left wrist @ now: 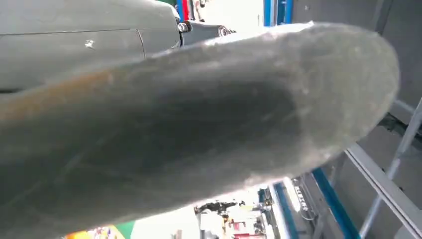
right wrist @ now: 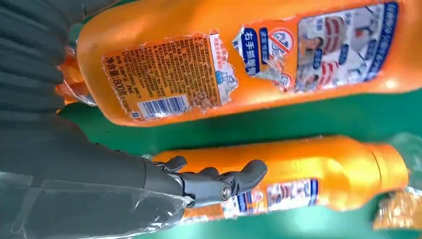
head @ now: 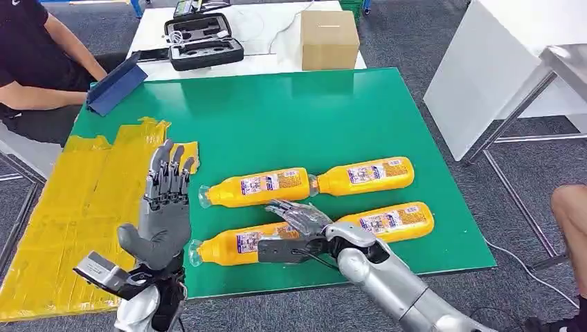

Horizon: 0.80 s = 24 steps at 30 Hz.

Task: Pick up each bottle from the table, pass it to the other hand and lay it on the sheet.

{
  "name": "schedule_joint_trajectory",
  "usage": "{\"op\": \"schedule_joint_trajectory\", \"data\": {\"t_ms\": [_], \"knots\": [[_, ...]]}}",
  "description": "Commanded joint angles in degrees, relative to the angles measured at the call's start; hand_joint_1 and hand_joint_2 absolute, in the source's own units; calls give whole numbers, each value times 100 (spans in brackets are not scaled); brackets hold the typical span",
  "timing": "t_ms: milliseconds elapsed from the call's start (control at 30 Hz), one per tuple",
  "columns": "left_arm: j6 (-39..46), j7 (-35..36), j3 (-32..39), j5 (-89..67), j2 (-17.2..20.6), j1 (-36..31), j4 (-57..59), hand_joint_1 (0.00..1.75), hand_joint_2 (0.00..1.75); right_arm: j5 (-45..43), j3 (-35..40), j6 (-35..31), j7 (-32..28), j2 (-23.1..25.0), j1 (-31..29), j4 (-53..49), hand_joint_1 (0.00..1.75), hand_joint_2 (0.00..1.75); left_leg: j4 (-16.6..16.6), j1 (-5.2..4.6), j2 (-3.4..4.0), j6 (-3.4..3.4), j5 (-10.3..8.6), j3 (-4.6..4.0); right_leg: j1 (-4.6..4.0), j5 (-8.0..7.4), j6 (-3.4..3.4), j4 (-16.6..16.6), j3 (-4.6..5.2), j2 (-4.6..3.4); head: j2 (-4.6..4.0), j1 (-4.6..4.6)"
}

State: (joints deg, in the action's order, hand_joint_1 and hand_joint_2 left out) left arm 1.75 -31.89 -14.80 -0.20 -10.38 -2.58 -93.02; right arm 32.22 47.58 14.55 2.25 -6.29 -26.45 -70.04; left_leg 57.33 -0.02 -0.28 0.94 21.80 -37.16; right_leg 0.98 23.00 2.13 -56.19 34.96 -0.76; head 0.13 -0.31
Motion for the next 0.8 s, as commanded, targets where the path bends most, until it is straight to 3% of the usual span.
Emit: {"op": "schedule_joint_trajectory", "data": {"t_ms": [33, 400, 667, 700, 733, 767, 800], "knots": [[-14, 61, -29, 63, 31, -364, 560, 0, 0, -201, 953, 281, 33, -66, -754, 1005, 0, 175, -3, 0, 2, -4, 4, 15, -1, 3, -6, 2, -14, 3, 0, 0], [27, 47, -88, 184, 55, -500, 742, 0, 0, -355, 1617, 754, -51, -168, -1087, 1145, 0, 175, -2, 0, 0, -4, 4, 15, -1, 4, -6, 2, -14, 6, 0, 0], [66, 45, -111, 251, 69, -554, 790, 0, 0, -276, 1980, 745, 41, -171, -1195, 1362, 0, 175, -1, 2, -3, -6, 9, 28, -4, 10, -10, 3, -29, 12, 0, 0], [70, 46, -109, 254, 71, -558, 793, 0, 0, -233, 2002, 674, 71, -149, -1199, 1430, 24, 175, -2, 5, -2, -8, 12, 36, -7, 11, -12, 6, -38, 12, 0, 0], [76, 47, -109, 259, 71, -563, 791, 0, 0, -223, 2013, 628, 81, -139, -1202, 1469, 141, 175, -4, 2, -5, -6, 7, 28, -4, 9, -9, 5, -29, 14, 0, 0], [83, 48, -110, 266, 72, -570, 789, 0, 0, -183, 2030, 579, 110, -130, -1198, 1523, 161, 175, -1, 4, -6, -8, 11, 34, -7, 12, -11, 5, -36, 16, 0, 0], [86, 49, -110, 274, 72, -578, 788, 0, 0, -139, 2061, 559, 130, -121, -1199, 1568, 164, 175, -4, 2, -5, -5, 5, 22, -4, 6, -7, 6, -22, 12, 0, -2]]}}
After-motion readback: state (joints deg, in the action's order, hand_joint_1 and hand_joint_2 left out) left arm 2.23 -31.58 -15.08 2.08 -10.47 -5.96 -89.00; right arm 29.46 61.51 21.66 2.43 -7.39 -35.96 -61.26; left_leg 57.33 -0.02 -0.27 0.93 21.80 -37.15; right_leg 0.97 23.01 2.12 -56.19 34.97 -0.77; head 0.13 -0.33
